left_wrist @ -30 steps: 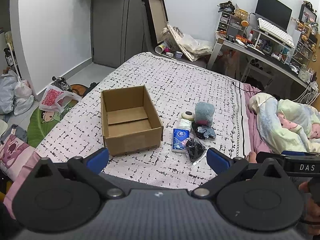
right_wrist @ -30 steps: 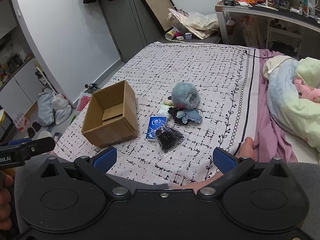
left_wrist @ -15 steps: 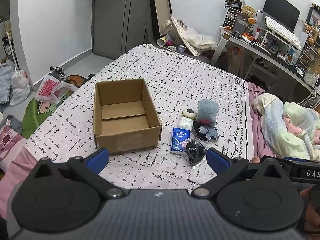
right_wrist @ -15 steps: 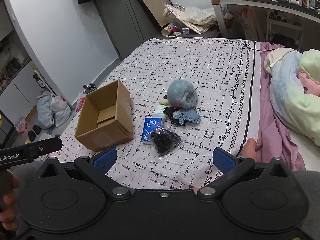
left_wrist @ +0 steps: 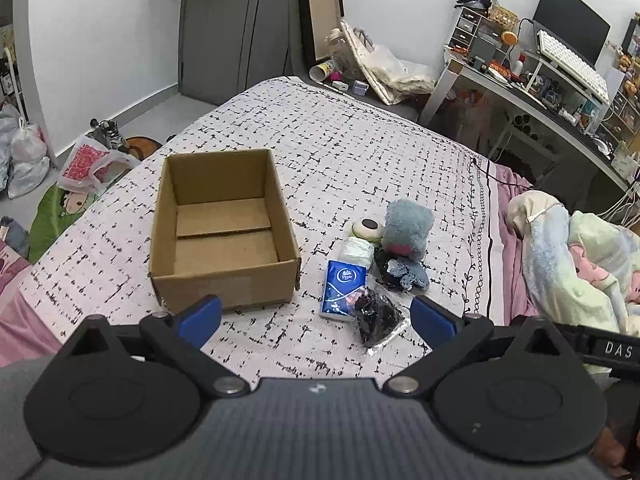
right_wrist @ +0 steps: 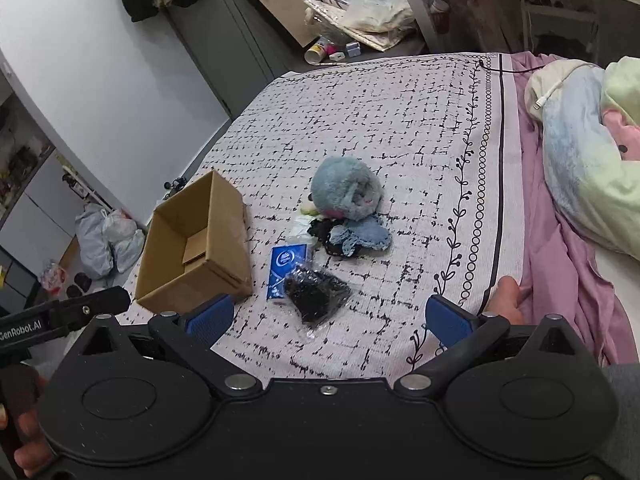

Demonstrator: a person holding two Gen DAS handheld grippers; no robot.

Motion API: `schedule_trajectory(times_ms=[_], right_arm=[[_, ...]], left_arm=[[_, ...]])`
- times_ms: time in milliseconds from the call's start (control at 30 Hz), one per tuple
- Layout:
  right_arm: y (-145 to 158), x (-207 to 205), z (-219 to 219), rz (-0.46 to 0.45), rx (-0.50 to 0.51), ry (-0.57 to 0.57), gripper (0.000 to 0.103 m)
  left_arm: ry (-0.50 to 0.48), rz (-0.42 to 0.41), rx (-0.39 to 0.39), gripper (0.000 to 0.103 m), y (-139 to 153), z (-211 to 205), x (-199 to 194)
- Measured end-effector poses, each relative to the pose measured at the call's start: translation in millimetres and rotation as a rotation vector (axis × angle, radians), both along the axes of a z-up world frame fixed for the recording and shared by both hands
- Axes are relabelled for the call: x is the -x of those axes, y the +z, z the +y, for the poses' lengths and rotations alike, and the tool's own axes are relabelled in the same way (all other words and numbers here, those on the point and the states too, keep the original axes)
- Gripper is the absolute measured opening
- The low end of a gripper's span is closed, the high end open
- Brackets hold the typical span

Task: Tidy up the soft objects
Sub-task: 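Lower the right gripper onto the black bagged item and close it while the left gripper approaches the tissue pack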

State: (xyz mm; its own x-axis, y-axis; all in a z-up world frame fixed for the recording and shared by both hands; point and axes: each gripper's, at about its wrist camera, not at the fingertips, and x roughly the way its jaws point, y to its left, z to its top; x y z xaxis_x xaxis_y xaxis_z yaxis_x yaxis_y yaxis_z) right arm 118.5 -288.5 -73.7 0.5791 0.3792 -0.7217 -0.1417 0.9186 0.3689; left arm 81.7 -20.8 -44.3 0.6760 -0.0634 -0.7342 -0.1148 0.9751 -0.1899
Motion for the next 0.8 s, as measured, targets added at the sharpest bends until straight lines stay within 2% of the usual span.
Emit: schedule_trajectory(times_ms=[233,500,633,800], right_arm=[[-14,-17,-5,0.011,-0.01,-0.017,0.103],[-37,-33,-13,0.06,-0.074,-0.046,0.103],[-50,-43,-12,0.099,-0.125,-0.04,0.098],[-69,-57,-11,0.173,-0.202,-0.022,0.098]], left_arm=[[0.0,0.011,0.026,0.101,-11,-9,-19],[0.0,0.03,0.057,0.098,-26,-16,-38],[0.03,0.056,0.087,0.089,-37,-15,-49],[0.047,0.087,0.107,0.08,-50,-15,-63]])
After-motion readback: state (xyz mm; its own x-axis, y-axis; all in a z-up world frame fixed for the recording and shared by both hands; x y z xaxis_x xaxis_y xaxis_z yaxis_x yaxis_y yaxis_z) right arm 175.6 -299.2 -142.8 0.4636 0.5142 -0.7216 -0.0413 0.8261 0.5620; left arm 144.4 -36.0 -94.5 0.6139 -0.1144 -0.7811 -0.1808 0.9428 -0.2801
